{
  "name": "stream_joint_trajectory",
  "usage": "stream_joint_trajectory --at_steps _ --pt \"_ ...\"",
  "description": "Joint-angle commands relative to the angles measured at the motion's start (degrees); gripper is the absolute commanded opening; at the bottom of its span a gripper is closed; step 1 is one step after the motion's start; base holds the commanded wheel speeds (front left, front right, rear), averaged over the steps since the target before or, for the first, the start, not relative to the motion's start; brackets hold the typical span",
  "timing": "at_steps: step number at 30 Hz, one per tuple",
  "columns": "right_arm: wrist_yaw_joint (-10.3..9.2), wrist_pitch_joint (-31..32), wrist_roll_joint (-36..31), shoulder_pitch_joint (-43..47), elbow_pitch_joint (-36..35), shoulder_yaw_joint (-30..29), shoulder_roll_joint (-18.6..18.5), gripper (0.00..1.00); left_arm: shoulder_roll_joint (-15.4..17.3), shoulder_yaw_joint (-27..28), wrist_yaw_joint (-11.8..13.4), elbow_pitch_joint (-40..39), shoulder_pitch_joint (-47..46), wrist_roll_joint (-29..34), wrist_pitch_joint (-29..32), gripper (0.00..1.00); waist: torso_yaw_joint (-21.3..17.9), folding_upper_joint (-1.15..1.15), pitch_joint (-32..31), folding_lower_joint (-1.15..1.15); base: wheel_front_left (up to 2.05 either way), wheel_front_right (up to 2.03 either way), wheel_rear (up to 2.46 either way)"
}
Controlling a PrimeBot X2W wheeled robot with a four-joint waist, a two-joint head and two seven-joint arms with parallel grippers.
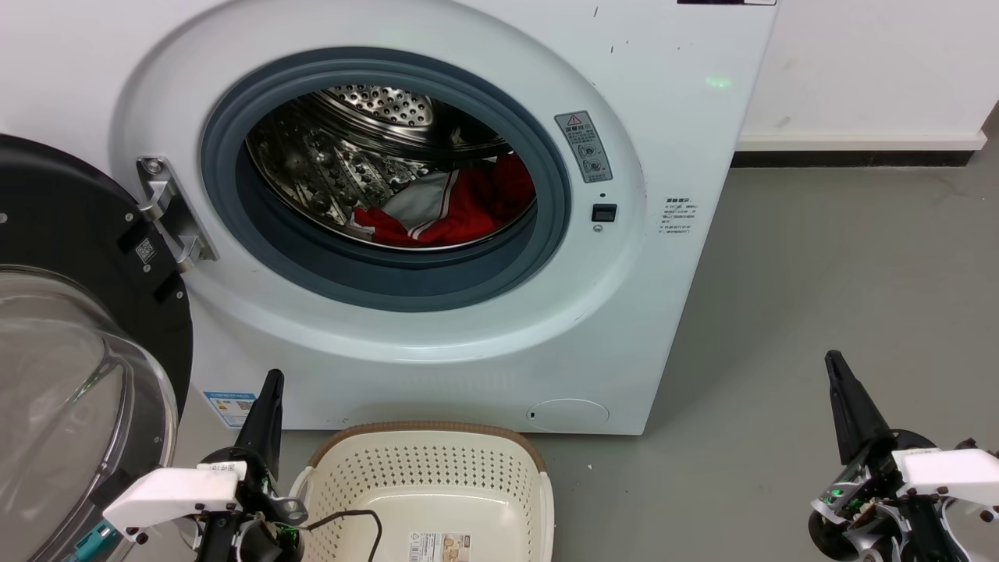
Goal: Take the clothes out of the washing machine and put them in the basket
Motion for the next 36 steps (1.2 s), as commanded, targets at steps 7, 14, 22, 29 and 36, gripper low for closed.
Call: stream_joint_trajectory --at_steps 7,14,22,29,36 --pt "-0.02 0.05 -0.29 -0.7 0.07 0.0 0.13 0.0 -0.07 0.1 -0.13 -0.01 -0.36 0.0 0.18 0.0 0.0 0.0 0.0 0.0 0.0 0.0 0.0" --pt "-0.02 0.04 -0.28 -0.7 0.07 0.0 0.13 0.0 -0.07 0.1 -0.13 -0.01 -0.36 0.0 0.18 0.0 0.0 0.0 0.0 0.0 0.0 0.0 0.0" --pt "-0.01 -0.97 -0.42 1.11 0.24 0.49 0.1 1.0 -0.11 -1.34 0.02 0.62 0.75 0.49 -1.17 1.0 -0.01 0.0 0.02 0.0 0.0 0.0 0.0" --pt "-0.01 -3.13 -3.95 1.79 -1.06 1.65 -0.59 1.0 -0.09 -2.01 0.02 -0.56 0.55 3.65 -3.19 1.0 -0.01 0.0 0.05 0.0 0.0 0.0 0.0" --pt "-0.01 -5.01 -12.05 2.31 -3.38 1.16 -0.53 1.0 -0.08 -2.36 0.02 -2.3 0.2 12.19 -5.02 1.0 -0.04 0.0 0.1 0.0 0.0 0.0 0.0"
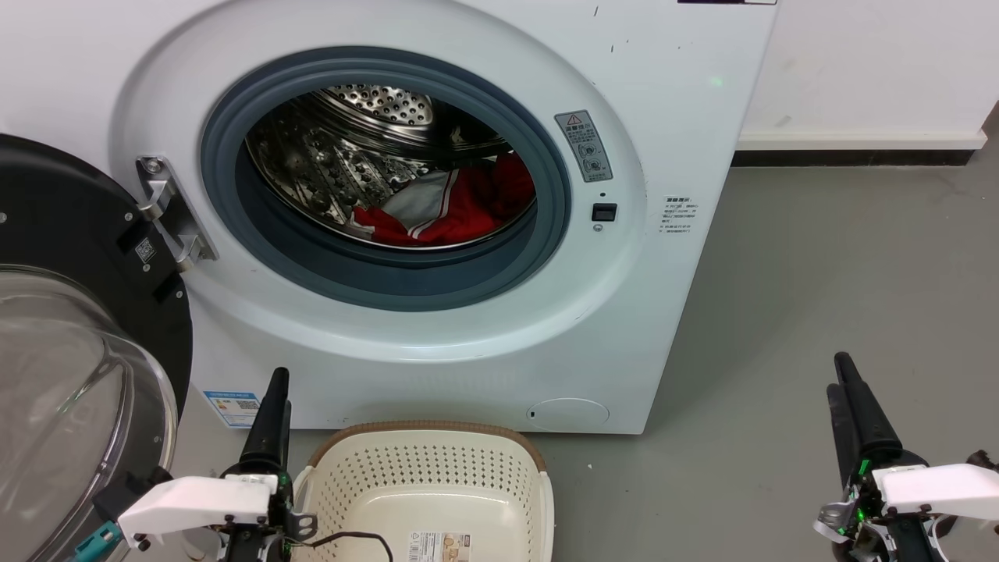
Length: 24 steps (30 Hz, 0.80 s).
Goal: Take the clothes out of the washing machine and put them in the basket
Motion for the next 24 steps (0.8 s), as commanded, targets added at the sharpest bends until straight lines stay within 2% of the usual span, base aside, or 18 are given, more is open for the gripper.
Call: stream_joint_trajectory --at_steps 1,5,6,8,15,24 --pt "0.0 -0.75 -3.36 -0.26 -1.76 -0.38 -0.33 1.0 0.18 -0.47 0.0 -1.63 -1.82 3.75 -0.68 1.0 0.0 0.0 0.0 0.0 0.0 0.0 0.0" --pt "0.0 -1.48 -8.21 0.07 -2.5 -0.71 -0.16 1.0 0.19 -0.89 0.04 -2.43 -1.96 7.77 -1.4 1.0 -0.01 0.0 0.0 0.0 0.0 0.0 0.0" --pt "0.0 -1.95 -11.75 0.31 -2.94 -0.8 -0.08 1.0 0.19 -1.36 0.25 -2.86 -2.04 10.49 -1.88 1.0 -0.02 0.0 -0.02 0.0 0.0 0.0 0.0" --pt "0.0 -2.19 -13.26 0.41 -3.15 -0.81 -0.03 1.0 0.19 -1.6 0.38 -3.07 -2.07 11.82 -2.11 1.0 -0.03 0.0 -0.02 0.0 0.0 0.0 0.0" --pt "0.0 -3.99 -26.25 1.48 -4.82 -0.51 0.13 1.0 0.21 -3.34 1.7 -4.06 -2.14 23.0 -3.89 1.0 -0.18 0.0 -0.11 0.0 0.0 0.0 0.0" --pt "0.0 -5.63 -36.05 2.52 -5.13 -0.55 0.19 1.0 0.42 -4.76 2.57 -4.14 -2.1 32.5 -5.54 1.0 -0.16 0.0 -0.26 0.0 0.0 0.0 0.0"
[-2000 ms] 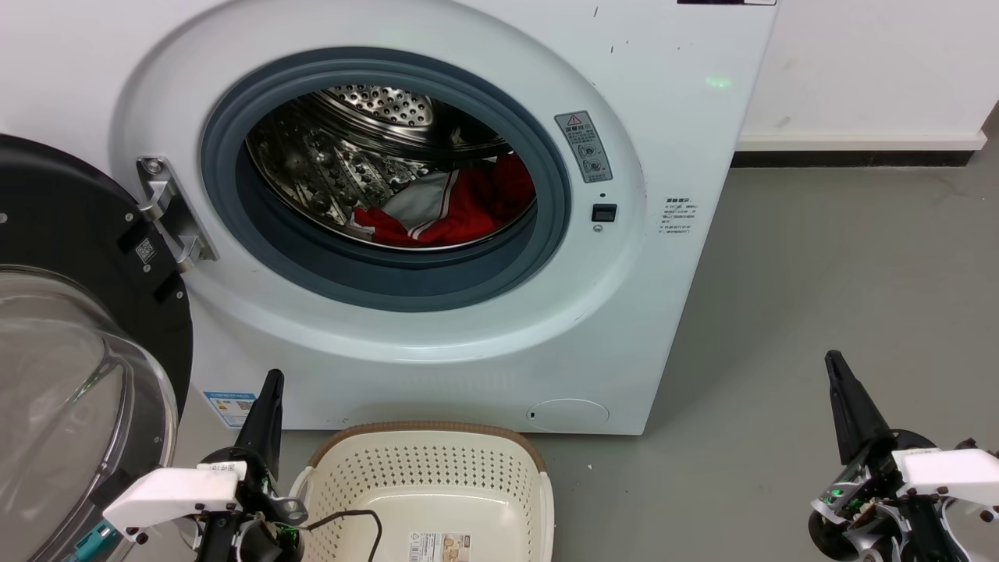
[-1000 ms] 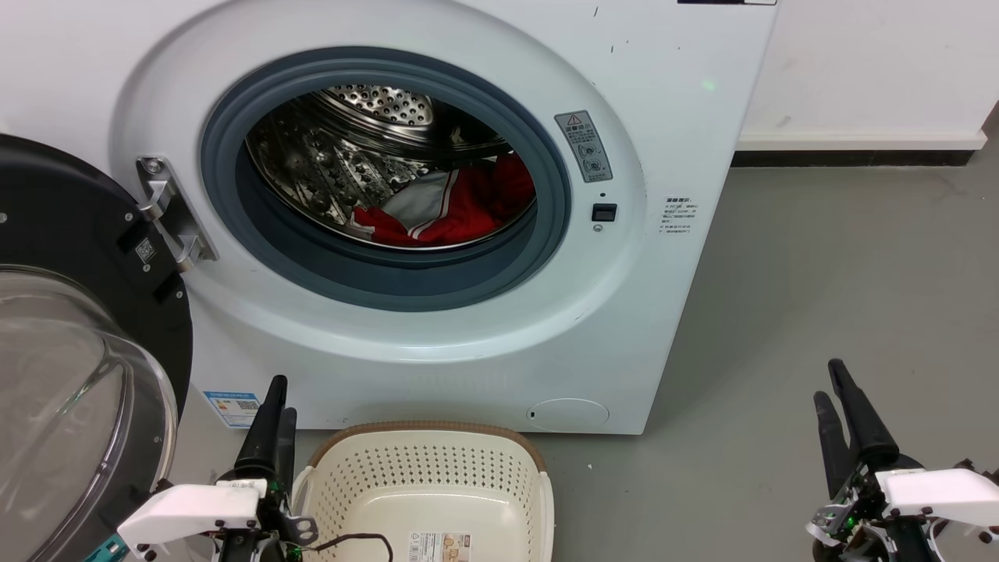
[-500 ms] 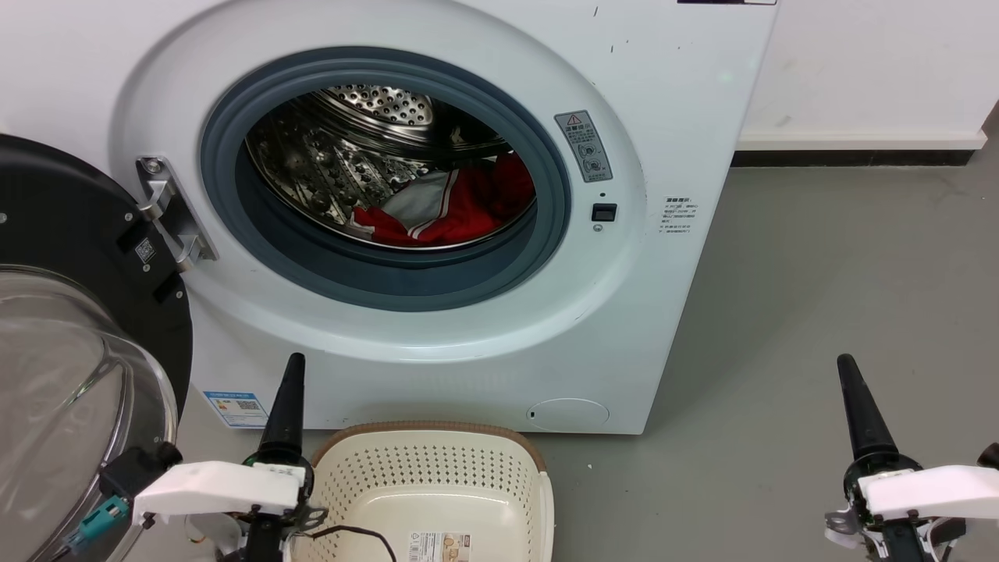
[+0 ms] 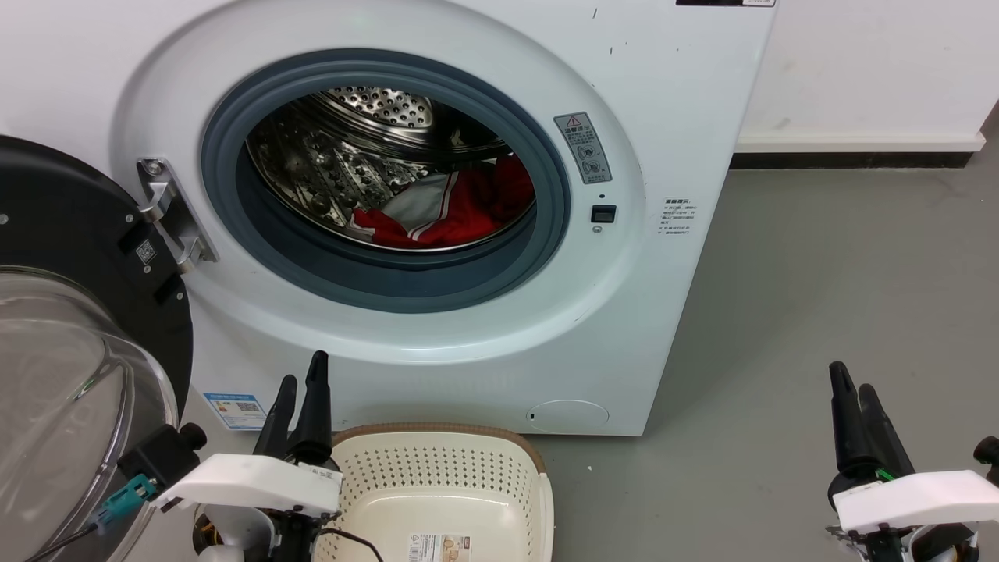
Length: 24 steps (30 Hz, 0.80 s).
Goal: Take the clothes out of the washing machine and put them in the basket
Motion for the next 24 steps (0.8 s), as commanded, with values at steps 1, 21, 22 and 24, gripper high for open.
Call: stream_joint_trajectory --at_steps 1,21,22,24 --pt "0.0 -0.48 -1.92 -0.07 -0.98 0.01 -0.09 1.0 0.34 -0.31 0.25 -0.9 -1.45 1.93 -0.54 1.0 0.01 0.0 -0.02 0.0 0.0 0.0 0.0" --pt "0.0 -0.83 -18.46 1.61 -3.91 -0.13 -0.09 1.0 2.12 -3.15 3.15 -0.57 -1.95 18.31 -4.08 1.0 0.24 0.0 -0.03 0.0 0.0 0.0 0.0" --pt "0.0 -0.8 -19.27 1.7 -4.08 -0.2 -0.09 1.0 2.21 -3.31 3.33 -0.52 -1.97 19.0 -4.25 1.0 0.27 0.0 -0.06 0.0 0.0 0.0 0.0" --pt "0.0 -0.76 -20.87 1.92 -4.39 -0.37 -0.09 1.0 2.37 -3.58 3.6 -0.28 -1.98 20.32 -4.62 1.0 0.36 0.0 -0.1 0.0 0.0 0.0 0.0"
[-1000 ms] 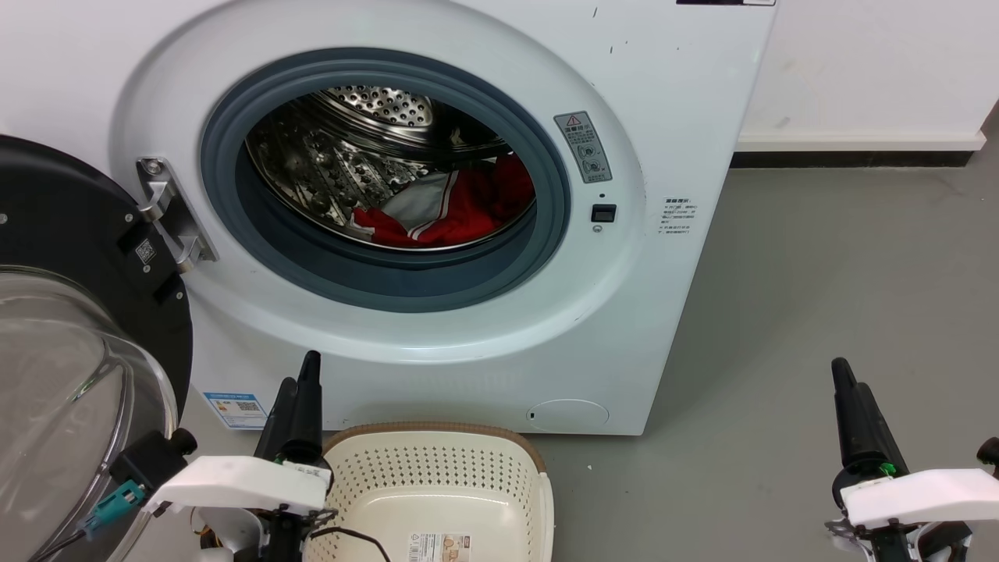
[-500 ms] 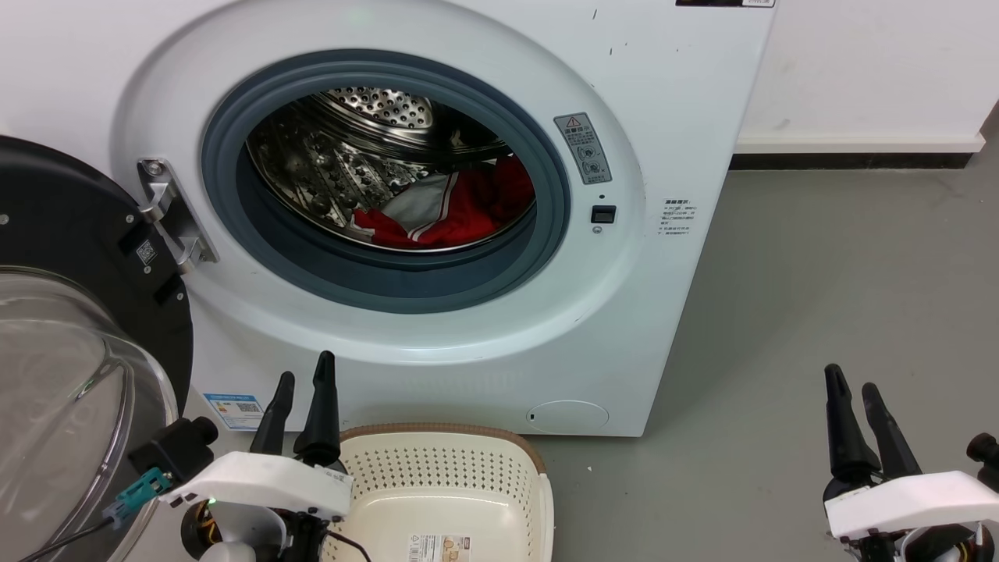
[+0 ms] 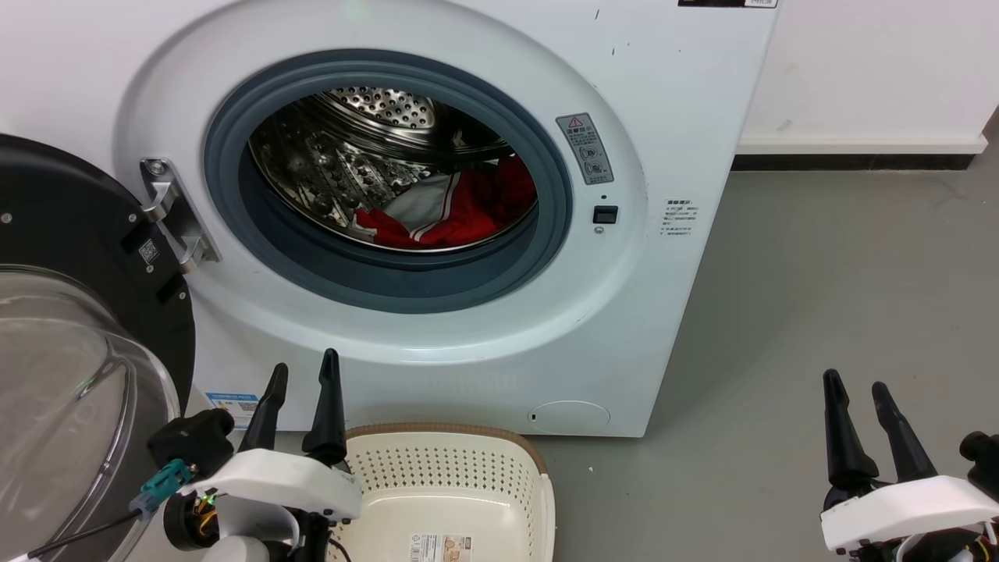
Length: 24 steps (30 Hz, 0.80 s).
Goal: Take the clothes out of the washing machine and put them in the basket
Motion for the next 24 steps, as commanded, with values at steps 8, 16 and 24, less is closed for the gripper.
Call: stream_joint_trajectory --at_steps 8,16,24 --pt "0.0 -0.25 -6.39 0.83 -2.0 -0.04 -0.11 1.0 1.15 -1.02 1.07 0.67 -1.51 5.87 -1.62 1.0 0.21 0.0 -0.24 0.0 0.0 0.0 0.0" --pt "0.0 -0.35 -11.08 1.74 -3.03 0.02 -0.11 1.0 1.62 -1.85 2.09 1.27 -1.51 10.38 -2.79 1.0 0.28 0.0 -0.53 0.0 0.0 0.0 0.0" --pt "0.0 -0.7 -16.12 2.4 -3.96 -0.02 -0.11 1.0 1.65 -2.29 2.9 1.2 -1.52 14.63 -4.07 1.0 0.29 0.0 -0.8 0.0 0.0 0.0 0.0"
